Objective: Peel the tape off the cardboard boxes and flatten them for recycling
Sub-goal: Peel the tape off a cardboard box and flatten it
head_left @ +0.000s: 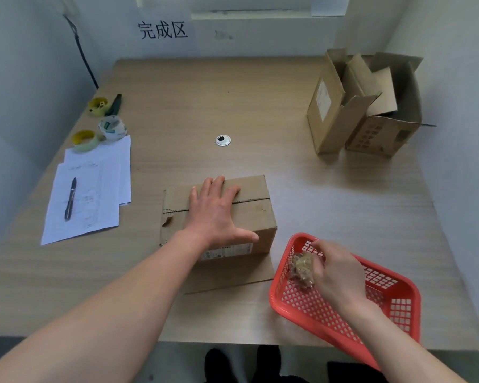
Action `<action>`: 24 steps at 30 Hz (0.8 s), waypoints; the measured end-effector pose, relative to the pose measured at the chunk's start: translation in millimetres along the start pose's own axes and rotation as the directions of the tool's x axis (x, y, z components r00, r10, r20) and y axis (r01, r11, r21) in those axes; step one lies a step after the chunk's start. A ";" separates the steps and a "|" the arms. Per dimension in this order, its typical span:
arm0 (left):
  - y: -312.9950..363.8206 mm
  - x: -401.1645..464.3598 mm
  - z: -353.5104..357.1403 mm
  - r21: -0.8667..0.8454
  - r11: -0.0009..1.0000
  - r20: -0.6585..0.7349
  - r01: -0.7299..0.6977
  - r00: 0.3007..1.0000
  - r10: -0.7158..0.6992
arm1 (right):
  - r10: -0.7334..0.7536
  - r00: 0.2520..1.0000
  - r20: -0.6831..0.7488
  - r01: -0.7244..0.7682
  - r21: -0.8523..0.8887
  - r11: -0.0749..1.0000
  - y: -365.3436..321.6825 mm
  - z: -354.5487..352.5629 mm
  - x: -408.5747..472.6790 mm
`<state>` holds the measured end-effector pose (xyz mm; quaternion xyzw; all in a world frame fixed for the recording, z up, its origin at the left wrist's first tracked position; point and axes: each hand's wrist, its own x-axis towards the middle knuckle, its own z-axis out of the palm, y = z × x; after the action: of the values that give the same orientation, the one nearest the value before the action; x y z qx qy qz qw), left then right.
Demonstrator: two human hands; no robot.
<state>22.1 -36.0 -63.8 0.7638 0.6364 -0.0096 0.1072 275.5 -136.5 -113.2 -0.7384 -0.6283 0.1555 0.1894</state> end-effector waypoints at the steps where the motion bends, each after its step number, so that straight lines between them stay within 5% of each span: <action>1: -1.3 -1.1 -3.7 -0.007 1.000 0.011 -0.027 1.000 0.027 | -0.016 0.999 -0.031 0.018 0.072 0.997 -10.8 -4.1 4.8; 5: -14.2 -14.7 -20.6 -0.056 0.997 -0.105 -0.047 0.994 0.041 | 0.065 0.998 -0.004 -0.058 0.396 0.917 -65.6 -9.9 32.1; 10: -59.0 -44.5 -25.7 -0.232 0.964 -0.375 0.126 0.903 -0.209 | 0.120 0.991 0.063 -0.134 0.588 0.798 -118.5 -3.1 50.1; 14: -95.9 -66.4 -15.4 -0.504 0.824 -0.238 0.259 0.876 -0.421 | 0.205 0.972 0.118 -0.232 0.637 0.735 -136.3 9.1 54.6; 19: -122.5 -78.7 -5.4 -0.698 0.665 -0.178 0.265 0.836 -0.519 | 0.348 0.885 0.310 -0.455 0.737 0.499 -166.4 11.3 60.0; 24: -135.5 -78.0 -10.1 -0.861 0.390 0.032 0.326 0.800 -0.599 | 0.272 0.827 0.491 -0.562 0.724 0.400 -171.3 3.0 65.9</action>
<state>-125.9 -87.2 -62.7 0.3986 0.7576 0.3740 0.3568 135.9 -47.5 -33.9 -0.6517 -0.2830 0.5912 0.3816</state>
